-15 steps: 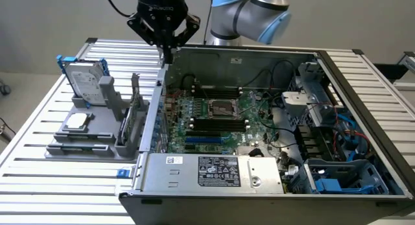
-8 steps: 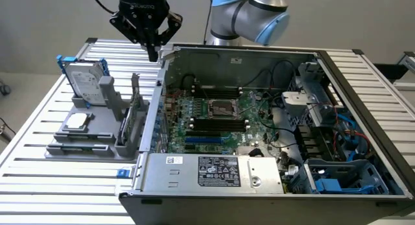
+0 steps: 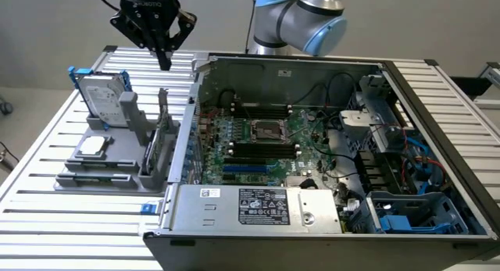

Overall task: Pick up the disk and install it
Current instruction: 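Reach for the disk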

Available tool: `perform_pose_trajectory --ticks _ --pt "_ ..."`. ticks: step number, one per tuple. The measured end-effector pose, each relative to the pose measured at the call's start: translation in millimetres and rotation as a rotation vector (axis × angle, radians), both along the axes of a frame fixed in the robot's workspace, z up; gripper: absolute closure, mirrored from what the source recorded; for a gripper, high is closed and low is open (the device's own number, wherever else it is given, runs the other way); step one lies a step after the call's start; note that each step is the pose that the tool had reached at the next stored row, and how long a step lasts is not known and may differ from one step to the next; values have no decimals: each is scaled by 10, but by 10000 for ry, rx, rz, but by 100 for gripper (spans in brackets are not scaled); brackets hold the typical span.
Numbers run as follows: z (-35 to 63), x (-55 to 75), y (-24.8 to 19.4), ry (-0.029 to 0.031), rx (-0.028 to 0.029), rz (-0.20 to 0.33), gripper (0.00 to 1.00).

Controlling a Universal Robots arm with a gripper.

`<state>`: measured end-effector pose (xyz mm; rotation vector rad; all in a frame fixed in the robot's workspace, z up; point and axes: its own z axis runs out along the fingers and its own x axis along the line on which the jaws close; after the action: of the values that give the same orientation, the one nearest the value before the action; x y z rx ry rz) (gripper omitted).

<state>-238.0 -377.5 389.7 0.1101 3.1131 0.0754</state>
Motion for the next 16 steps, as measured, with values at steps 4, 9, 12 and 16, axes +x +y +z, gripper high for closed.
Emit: perform_pose_trajectory --ticks 4,9,12,16 --pt "-15 -180 79 -4 0 -1 89" --pt "-46 -409 194 -4 -10 0 89" --pt "-68 -544 256 -4 -39 0 89" --pt "-99 -728 336 -3 -85 -1 89"
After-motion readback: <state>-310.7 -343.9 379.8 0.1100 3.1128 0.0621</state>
